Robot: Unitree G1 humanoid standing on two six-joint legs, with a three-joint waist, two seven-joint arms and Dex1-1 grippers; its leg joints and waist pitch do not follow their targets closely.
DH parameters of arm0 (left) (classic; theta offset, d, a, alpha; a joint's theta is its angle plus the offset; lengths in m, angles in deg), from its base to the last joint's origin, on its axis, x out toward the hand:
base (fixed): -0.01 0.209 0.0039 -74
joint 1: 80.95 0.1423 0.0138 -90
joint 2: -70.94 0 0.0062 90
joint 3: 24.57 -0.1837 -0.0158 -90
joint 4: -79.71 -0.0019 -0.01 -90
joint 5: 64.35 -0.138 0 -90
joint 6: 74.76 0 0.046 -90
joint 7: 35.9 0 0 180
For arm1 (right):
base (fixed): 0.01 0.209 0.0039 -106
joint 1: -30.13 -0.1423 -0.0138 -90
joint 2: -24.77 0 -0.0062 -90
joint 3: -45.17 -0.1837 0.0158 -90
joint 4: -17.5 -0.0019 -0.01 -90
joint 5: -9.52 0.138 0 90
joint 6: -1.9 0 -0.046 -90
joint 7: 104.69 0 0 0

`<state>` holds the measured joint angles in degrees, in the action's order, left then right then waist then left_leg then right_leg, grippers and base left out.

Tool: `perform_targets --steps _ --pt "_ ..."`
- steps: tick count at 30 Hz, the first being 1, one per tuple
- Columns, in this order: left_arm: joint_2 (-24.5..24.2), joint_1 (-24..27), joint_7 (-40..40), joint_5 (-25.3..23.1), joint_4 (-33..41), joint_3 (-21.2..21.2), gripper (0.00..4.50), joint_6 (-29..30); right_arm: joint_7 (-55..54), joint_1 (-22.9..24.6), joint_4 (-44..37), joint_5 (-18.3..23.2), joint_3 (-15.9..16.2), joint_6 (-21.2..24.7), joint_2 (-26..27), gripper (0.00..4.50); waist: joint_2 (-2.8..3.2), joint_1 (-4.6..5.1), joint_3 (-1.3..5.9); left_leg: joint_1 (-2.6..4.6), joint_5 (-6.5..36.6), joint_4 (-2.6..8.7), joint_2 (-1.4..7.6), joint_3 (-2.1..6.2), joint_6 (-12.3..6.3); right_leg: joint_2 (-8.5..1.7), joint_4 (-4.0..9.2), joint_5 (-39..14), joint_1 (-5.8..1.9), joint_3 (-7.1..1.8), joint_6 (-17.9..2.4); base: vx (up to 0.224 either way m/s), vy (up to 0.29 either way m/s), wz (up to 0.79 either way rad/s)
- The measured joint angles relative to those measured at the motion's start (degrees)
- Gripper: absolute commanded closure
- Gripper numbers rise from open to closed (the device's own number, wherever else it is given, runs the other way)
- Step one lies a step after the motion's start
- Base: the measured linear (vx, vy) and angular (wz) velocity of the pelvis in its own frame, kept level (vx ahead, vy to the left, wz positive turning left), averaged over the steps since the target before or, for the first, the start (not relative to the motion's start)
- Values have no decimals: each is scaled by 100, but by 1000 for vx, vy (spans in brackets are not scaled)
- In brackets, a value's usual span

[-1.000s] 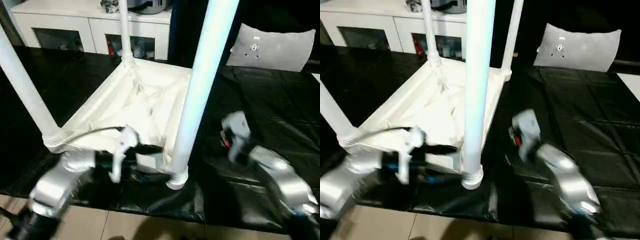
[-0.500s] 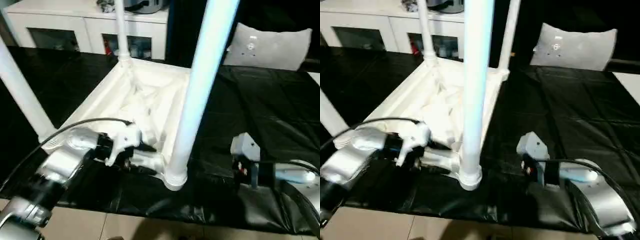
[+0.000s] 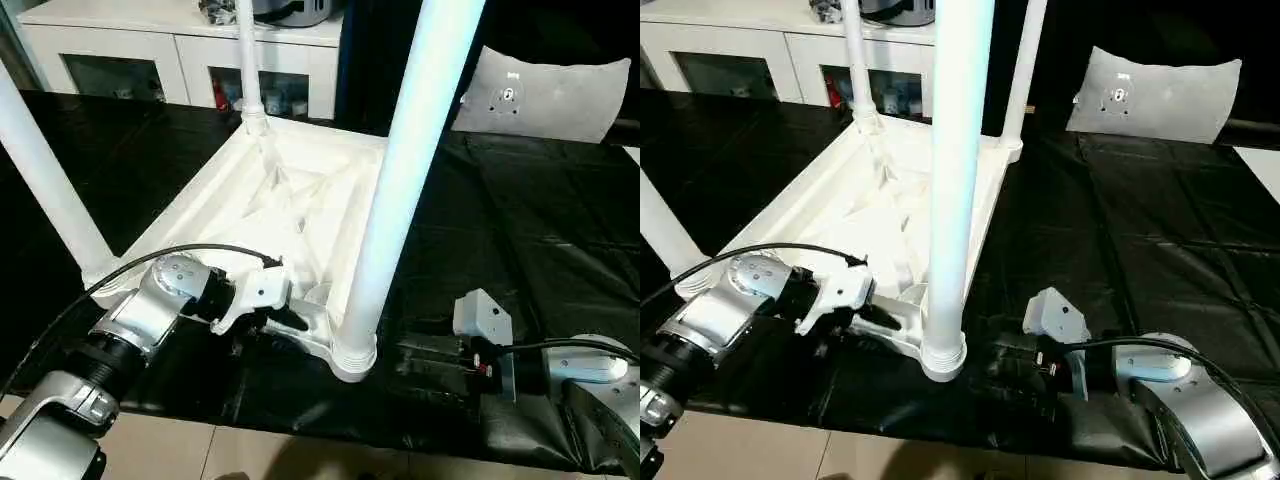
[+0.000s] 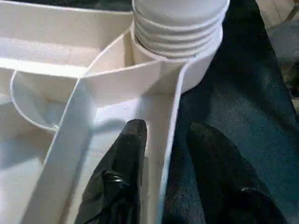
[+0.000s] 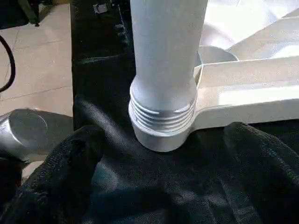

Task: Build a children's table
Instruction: Rotate leg to tighten

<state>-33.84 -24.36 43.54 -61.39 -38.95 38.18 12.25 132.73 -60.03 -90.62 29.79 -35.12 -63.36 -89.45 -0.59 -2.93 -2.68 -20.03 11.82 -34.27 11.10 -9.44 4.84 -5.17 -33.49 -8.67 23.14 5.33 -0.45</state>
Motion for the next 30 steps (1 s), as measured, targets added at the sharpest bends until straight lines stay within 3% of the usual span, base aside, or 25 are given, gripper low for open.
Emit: perform_targets --steps 13,17,20,30 --pt "91 -196 32 -327 -568 -22 400 -459 -46 -14 -6 -23 112 3 85 0 10 -53 3 1 0 1 -1 -1 0 -3 0 1 -2 0 -1 0 0 0" --pt "413 -160 32 -74 -567 151 424 39 -100 -77 -5 -5 111 -7 205 0 22 -57 1 4 0 -2 -6 -5 0 -10 0 1 -5 -1 -1 0 0 0" --pt "443 -43 31 84 -409 220 432 281 -161 -156 11 3 76 -23 232 0 23 21 2 9 0 0 0 -5 0 -4 0 2 -2 1 -3 0 0 0" --pt "475 159 -614 -49 0 309 446 694 -425 -598 405 -64 11 -226 591 0 25 118 2 12 0 2 0 -7 0 -4 0 2 0 2 -3 0 0 0"
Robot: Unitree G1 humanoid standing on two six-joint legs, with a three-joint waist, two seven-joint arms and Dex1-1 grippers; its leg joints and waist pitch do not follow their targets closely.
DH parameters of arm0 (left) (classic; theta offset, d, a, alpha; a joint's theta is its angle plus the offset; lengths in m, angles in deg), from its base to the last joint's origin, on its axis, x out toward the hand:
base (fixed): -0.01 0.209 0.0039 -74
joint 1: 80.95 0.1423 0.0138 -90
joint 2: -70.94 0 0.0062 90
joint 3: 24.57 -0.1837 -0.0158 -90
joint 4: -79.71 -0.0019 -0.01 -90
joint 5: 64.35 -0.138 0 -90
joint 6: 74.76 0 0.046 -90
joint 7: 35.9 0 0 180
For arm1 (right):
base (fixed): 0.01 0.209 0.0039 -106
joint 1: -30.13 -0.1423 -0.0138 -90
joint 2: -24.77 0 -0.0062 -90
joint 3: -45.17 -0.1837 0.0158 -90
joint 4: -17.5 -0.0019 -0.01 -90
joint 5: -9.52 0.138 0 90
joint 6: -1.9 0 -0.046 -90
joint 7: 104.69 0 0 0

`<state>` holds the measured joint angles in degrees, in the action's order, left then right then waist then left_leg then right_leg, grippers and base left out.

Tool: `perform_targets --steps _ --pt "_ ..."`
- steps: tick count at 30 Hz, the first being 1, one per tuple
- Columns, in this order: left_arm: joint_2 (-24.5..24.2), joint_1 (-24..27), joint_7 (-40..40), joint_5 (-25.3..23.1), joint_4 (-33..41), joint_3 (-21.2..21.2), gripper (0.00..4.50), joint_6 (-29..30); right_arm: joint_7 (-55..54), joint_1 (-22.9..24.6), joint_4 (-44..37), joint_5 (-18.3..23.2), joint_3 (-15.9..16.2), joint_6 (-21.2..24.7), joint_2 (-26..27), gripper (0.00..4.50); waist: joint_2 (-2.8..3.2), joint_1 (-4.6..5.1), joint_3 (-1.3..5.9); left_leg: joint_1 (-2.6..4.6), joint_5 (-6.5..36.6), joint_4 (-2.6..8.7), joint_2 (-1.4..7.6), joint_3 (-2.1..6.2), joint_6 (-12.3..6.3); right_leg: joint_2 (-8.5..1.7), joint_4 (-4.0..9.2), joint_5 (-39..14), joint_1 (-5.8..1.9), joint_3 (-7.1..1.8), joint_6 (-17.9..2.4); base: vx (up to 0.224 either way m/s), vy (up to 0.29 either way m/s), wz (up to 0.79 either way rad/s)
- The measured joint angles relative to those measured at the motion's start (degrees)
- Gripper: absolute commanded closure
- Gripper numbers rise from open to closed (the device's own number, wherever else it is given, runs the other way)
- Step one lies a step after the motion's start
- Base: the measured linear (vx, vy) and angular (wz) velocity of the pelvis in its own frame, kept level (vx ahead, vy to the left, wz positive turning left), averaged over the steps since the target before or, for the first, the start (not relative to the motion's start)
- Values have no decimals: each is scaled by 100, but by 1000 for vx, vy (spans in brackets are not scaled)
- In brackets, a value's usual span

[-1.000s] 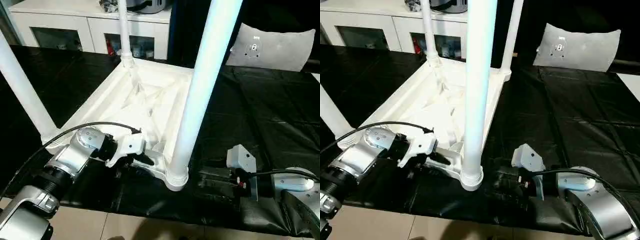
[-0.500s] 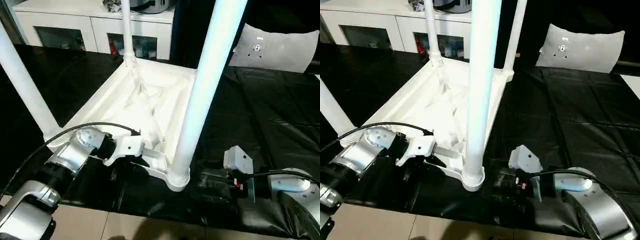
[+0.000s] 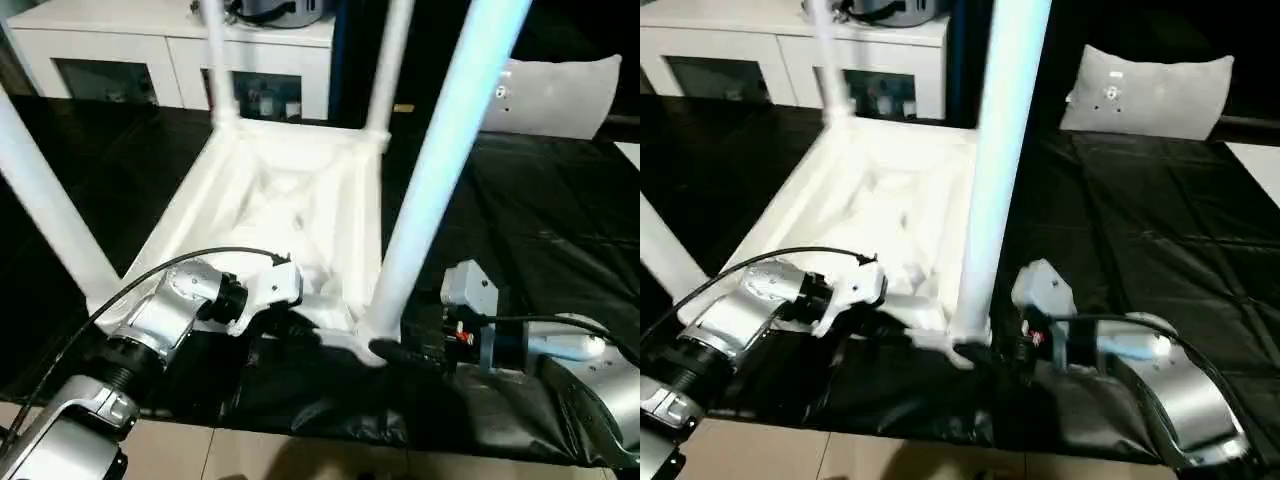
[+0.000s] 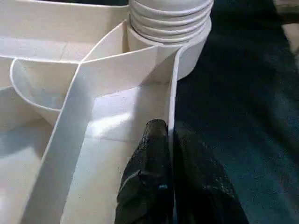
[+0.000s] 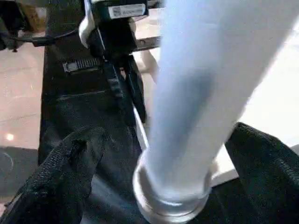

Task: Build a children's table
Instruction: Rotate leg to tighten

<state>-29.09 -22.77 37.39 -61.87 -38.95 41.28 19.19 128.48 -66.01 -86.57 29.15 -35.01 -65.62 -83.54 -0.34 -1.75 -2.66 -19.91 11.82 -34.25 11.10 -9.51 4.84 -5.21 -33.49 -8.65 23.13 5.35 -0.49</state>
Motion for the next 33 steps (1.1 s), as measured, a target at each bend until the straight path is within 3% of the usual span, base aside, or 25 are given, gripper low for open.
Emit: perform_targets --steps 6,10,20,25,28,33 --pt "-64 170 -281 -64 333 87 446 185 -16 -188 438 -181 -1 -158 8 0 -4 15 -3 -1 0 -1 1 0 0 0 0 0 3 1 0 0 0 0" --pt "-271 308 -113 -89 527 70 446 -173 75 -571 923 -264 21 -398 74 0 -4 15 -3 -8 0 6 3 0 0 2 0 0 11 2 -1 0 0 0" --pt "-312 280 279 2 481 65 450 -290 1395 -1182 1804 322 169 -377 329 88 -4 -60 -3 -16 9 10 5 -7 -10 0 -3 10 13 5 -41 0 0 0" --pt "-340 195 513 5 354 58 450 -312 1836 -1375 2244 314 287 -399 340 141 -6 -128 -3 -15 8 8 5 -9 -9 0 -5 11 13 5 -43 0 0 0" --pt "-343 165 548 1 314 42 450 -344 2011 -1455 2442 271 396 -452 340 149 -6 -165 -3 -13 7 8 6 -9 -8 0 -8 12 13 5 -45 0 0 0" --pt "-342 153 593 6 310 49 450 -291 2194 -1580 2670 182 468 -522 345 192 -7 -165 -4 -13 7 8 7 -11 -8 0 -9 11 13 5 -44 0 0 0"
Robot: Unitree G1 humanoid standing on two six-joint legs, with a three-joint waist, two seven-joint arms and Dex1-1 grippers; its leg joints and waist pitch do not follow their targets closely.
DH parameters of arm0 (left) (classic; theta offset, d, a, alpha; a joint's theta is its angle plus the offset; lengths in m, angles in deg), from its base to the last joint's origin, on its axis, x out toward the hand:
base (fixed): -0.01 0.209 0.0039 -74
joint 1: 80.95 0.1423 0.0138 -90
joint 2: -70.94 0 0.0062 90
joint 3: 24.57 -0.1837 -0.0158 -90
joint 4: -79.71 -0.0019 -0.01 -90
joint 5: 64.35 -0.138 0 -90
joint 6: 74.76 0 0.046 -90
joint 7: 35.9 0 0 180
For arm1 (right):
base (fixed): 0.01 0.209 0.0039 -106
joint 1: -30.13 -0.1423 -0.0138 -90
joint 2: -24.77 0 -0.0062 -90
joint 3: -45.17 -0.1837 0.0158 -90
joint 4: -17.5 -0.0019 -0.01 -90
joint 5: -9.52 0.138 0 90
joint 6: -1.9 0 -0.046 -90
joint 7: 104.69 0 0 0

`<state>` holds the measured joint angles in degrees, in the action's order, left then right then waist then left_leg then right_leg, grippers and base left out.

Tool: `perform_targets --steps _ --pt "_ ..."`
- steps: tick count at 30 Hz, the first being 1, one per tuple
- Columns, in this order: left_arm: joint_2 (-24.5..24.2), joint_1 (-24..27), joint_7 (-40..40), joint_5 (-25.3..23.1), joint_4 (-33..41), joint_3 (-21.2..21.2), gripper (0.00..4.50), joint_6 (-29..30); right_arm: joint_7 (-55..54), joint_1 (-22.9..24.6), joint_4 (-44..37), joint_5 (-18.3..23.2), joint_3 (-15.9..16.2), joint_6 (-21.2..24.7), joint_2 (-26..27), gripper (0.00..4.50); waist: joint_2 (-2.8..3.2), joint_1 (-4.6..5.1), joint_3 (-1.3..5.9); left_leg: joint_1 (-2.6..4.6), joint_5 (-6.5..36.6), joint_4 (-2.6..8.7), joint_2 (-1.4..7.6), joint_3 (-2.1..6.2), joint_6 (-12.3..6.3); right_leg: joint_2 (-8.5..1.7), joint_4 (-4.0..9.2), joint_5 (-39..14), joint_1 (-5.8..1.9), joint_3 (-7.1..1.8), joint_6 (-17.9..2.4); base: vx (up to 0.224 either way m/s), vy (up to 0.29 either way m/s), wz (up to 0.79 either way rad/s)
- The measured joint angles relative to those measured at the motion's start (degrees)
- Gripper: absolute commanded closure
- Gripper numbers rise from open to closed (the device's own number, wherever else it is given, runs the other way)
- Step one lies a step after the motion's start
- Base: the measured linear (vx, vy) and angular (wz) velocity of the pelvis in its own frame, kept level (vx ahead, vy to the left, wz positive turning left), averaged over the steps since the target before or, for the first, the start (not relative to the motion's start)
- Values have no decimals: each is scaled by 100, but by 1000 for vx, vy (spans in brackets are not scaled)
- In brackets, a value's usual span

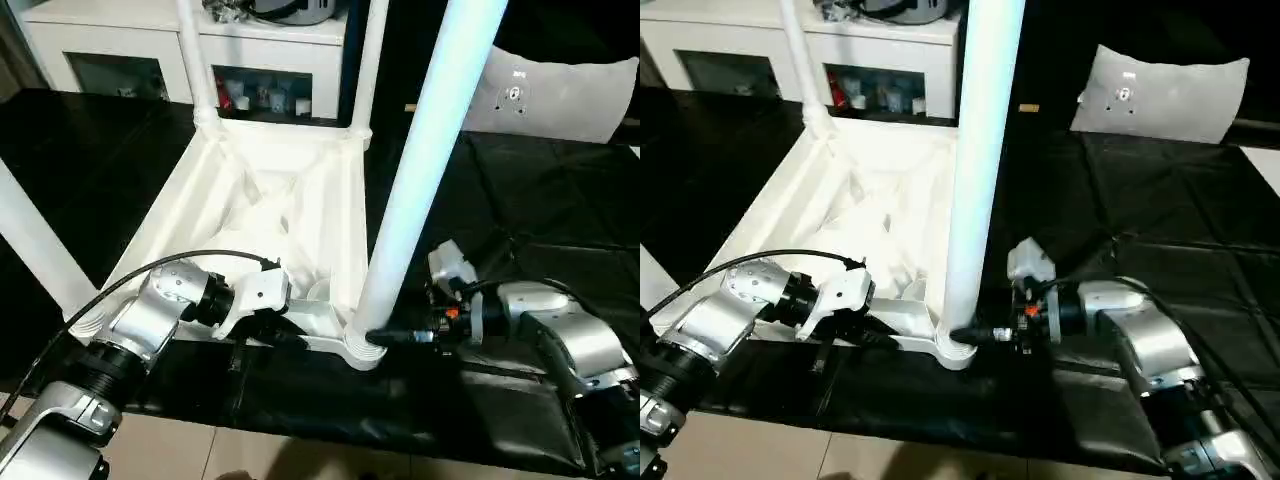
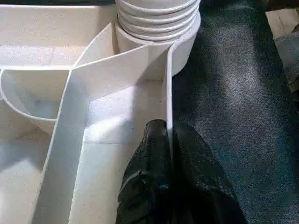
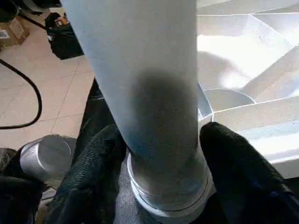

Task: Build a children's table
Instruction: Rotate leg to tighten

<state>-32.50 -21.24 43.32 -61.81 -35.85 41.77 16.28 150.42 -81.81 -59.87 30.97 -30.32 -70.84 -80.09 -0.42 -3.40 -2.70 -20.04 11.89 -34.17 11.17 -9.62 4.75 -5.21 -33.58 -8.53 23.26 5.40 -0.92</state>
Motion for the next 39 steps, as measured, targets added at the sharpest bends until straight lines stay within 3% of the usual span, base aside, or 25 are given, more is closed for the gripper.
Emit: perform_targets --steps 6,13,16,20,22,24,25,26,27,28,29,30,31,32,33,34,36,39 --pt "6 1 27 11 31 27 450 166 113 -99 138 -9 24 -36 96 242 -7 2 -3 1 0 0 1 -1 0 0 0 -1 0 0 1 0 0 0" --pt "32 220 -139 39 483 140 450 791 -125 244 -265 68 -122 269 244 252 -4 0 -5 2 2 3 3 -2 0 0 0 -16 0 0 12 0 0 0" --pt "75 354 -406 33 653 302 450 1166 -680 520 -476 33 -294 256 514 252 2 47 -7 14 0 6 3 -4 2 1 -1 -23 -2 0 23 0 0 0" --pt "366 376 -1162 -131 686 521 450 1619 -1998 611 -483 -295 -570 274 1121 252 11 209 -23 54 -6 4 -5 1 10 2 21 -25 -15 6 28 -13 2 -2" --pt "590 376 -1603 -240 704 636 450 1860 -2765 611 -478 -499 -717 344 1521 255 37 285 -40 65 -5 7 -8 31 10 -3 82 -29 -35 58 33 -54 15 -13" --pt "886 384 -2093 -303 740 742 450 2164 -3593 597 -480 -705 -842 373 1931 255 111 403 -74 78 -4 6 -6 117 8 -16 235 -30 -98 198 34 -20 25 -6" --pt "1008 387 -2264 -337 749 778 450 2268 -3866 590 -478 -790 -886 384 2079 255 160 459 -110 87 -3 15 4 166 6 -17 335 -30 -155 294 34 -41 51 -12" --pt "1102 389 -2462 -372 779 809 450 2356 -4214 567 -470 -888 -919 390 2269 255 245 514 -170 74 -1 35 62 196 6 -14 431 -50 -264 412 47 -62 58 -11" --pt "1131 381 -2538 -375 795 813 450 2397 -4359 561 -476 -926 -922 390 2332 255 281 478 -209 74 -1 50 74 203 6 -24 228 -244 -253 423 22 -84 31 3" --pt "1216 377 -2681 -417 795 814 450 2430 -4562 580 -469 -983 -970 389 2442 255 233 447 -225 88 -2 48 61 135 6 -26 -186 -416 -230 235 -69 -84 31 3" --pt "1301 337 -2870 -533 812 818 450 2497 -4958 541 -410 -1084 -1040 390 2721 255 6 368 -201 120 -3 47 -19 -9 9 -46 -462 -602 -324 -152 154 -17 -68 19" --pt "1357 312 -2983 -588 811 862 450 2511 -5190 447 -348 -1146 -1057 390 2850 255 -112 310 -224 176 15 -60 -77 13 25 -35 -489 -653 -214 -185 156 50 -85 -5" --pt "1445 313 -3103 -619 802 895 450 2519 -5438 364 -310 -1239 -1061 392 2978 255 -38 287 -244 153 113 -127 -98 118 -5 -43 -451 -665 -196 -133 149 50 -85 -5" --pt "1508 307 -3201 -625 806 925 450 2546 -5743 284 -272 -1335 -1070 389 3153 255 108 257 -242 44 109 -97 -173 322 -12 -59 -406 -664 -213 -15 148 85 25 -53" --pt "1572 302 -3276 -632 815 922 450 2561 -5852 282 -278 -1366 -1083 386 3255 255 164 261 -241 29 42 -62 -172 409 64 -57 -344 -663 -215 65 146 74 70 -51" --pt "1645 270 -3353 -678 839 906 450 2591 -5916 300 -297 -1438 -1077 366 3360 199 167 301 -225 0 29 -29 -151 451 76 -33 -278 -659 -216 90 140 74 70 -51" --pt "1681 183 -3443 -728 908 848 450 2623 -5959 366 -392 -1466 -1053 296 3476 185 61 336 -211 -17 28 55 -141 397 78 9 -181 -552 -207 29 38 0 0 0" --pt "1574 180 -3312 -686 1024 733 450 2616 -5742 648 -616 -1334 -1050 86 3342 164 40 316 -206 -11 1 53 -131 330 37 1 -134 -426 -215 -2 38 0 0 0"
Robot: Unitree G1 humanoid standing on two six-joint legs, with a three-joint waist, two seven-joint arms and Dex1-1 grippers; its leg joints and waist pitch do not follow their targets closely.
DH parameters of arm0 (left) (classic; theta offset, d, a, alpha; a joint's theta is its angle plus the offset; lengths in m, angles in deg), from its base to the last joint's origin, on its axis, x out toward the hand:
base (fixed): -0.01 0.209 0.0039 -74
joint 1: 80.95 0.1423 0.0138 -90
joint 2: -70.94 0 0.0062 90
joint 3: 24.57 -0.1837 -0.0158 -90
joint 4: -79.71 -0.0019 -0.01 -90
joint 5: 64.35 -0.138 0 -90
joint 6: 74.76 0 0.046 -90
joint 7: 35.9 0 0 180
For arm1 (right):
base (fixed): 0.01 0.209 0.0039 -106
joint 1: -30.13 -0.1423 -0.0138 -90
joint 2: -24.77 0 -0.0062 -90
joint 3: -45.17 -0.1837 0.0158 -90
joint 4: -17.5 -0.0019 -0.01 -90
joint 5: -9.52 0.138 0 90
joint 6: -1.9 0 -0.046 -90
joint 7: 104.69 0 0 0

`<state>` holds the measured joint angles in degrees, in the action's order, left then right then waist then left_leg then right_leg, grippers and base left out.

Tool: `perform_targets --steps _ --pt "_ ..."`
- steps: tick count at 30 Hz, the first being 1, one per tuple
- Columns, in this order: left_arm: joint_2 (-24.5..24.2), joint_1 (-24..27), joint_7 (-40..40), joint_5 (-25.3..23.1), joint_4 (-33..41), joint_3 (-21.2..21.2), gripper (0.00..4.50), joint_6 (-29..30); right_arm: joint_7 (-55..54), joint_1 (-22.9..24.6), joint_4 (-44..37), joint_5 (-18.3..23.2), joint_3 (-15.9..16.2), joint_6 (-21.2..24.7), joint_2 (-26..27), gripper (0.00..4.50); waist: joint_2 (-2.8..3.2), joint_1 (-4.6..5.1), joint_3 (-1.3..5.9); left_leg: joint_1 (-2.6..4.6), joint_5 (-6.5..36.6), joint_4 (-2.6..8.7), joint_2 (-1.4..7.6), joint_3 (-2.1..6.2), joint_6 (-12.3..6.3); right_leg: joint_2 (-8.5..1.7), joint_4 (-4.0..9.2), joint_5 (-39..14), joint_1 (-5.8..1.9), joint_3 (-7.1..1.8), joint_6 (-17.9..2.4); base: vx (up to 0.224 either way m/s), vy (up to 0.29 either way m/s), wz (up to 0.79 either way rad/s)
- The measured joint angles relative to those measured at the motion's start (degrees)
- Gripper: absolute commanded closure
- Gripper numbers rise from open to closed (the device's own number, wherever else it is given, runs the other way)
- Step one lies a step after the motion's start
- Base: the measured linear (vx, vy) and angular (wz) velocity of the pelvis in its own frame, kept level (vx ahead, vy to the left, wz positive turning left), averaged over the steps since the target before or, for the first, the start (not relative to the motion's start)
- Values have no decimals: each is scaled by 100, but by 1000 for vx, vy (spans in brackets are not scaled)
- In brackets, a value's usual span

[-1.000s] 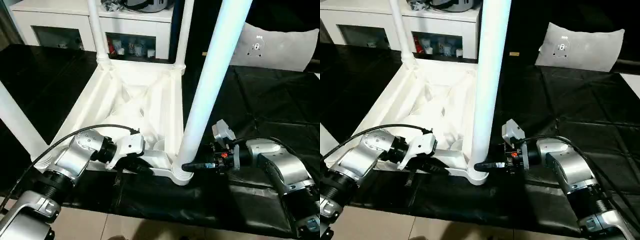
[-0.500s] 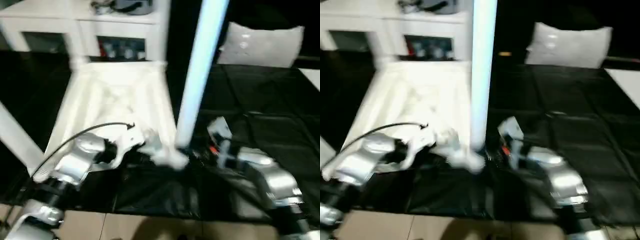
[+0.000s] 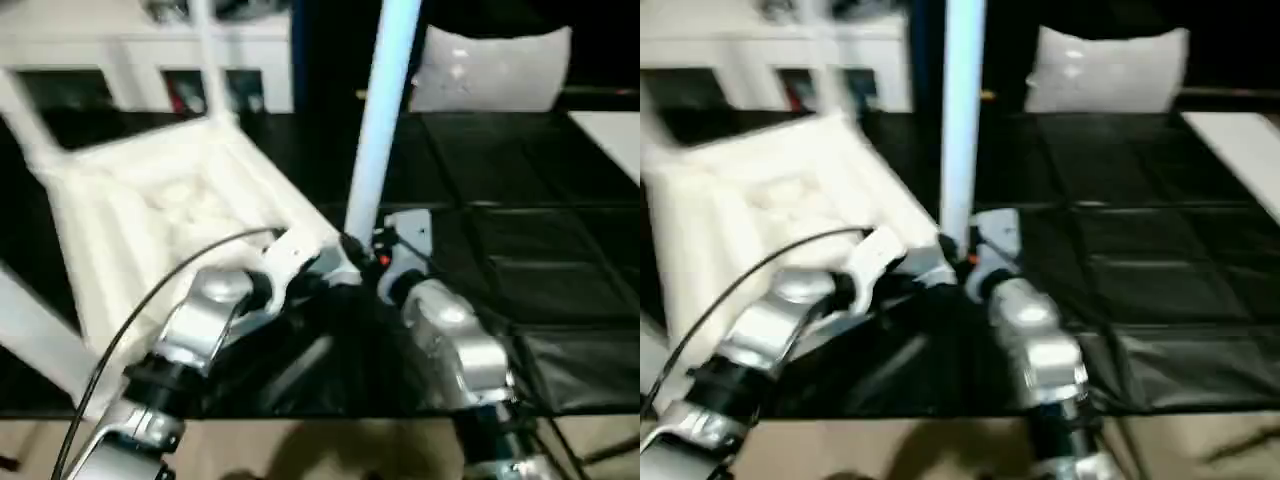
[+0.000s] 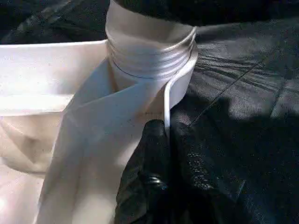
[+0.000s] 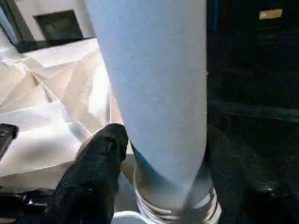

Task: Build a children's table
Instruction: Rotate leg to tighten

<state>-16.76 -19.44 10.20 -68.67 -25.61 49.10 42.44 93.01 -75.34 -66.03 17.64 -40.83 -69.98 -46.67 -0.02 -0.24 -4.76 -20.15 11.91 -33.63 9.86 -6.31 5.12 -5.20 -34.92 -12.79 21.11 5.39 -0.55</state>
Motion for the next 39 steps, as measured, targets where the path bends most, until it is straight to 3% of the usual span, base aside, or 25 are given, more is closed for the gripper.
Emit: perform_targets --steps 1,7,12,15,19,22,26,28,34,39 --pt "-23 0 24 13 28 -11 450 -10 119 24 -29 39 14 -21 -95 138 -8 -3 -3 1 0 3 1 -18 0 -3 0 4 1 -11 -2 0 0 0" --pt "-487 -2 442 49 128 -40 450 -292 1477 246 -123 324 123 -176 -968 95 -48 -58 -1 -19 -5 50 35 -64 -5 7 -4 26 43 -14 -5 30 -4 2" --pt "-1249 140 1197 182 327 -90 450 -807 2653 269 -101 492 206 -255 -1820 68 -50 -67 1 -71 -31 48 86 -110 -48 39 -10 21 105 -12 -15 0 0 0" --pt "-1518 233 1627 235 329 -100 450 -1194 3014 268 -109 595 144 -263 -2041 40 -58 -143 6 -67 -31 47 105 -148 -48 49 -15 14 106 -10 -27 0 0 0" --pt "-1705 334 2028 369 327 -138 450 -1517 3601 386 -203 714 322 -273 -2407 3 -57 -240 9 -60 -31 38 116 -186 -48 43 -23 13 105 -16 -29 0 0 0" --pt "-1703 327 1993 412 320 -112 450 -1398 3793 471 -267 732 371 -273 -2430 3 -57 -262 10 -34 -30 20 115 -210 -48 35 -38 18 104 -41 -38 0 0 0" --pt "-1502 328 1820 538 337 35 450 -783 3855 515 -416 754 459 -284 -2428 3 -58 -276 10 -12 -30 10 115 -235 -46 34 -45 35 90 -74 -57 0 0 0" --pt "-1501 340 1795 595 336 71 395 -675 3872 525 -417 779 471 -287 -2428 0 -58 -278 10 2 -28 10 114 -237 -42 35 -46 44 90 -101 -50 0 0 0" --pt "-1515 404 1605 593 259 88 349 -792 3884 546 -411 785 482 -389 -2398 0 -55 -277 12 10 -13 10 112 -255 -18 42 -41 62 96 -136 -40 0 0 0" --pt "-1519 377 1586 506 151 64 344 -899 3875 546 -411 776 493 -462 -2358 0 -45 -285 18 20 -14 10 116 -256 -17 46 -52 66 96 -139 -39 0 0 0"
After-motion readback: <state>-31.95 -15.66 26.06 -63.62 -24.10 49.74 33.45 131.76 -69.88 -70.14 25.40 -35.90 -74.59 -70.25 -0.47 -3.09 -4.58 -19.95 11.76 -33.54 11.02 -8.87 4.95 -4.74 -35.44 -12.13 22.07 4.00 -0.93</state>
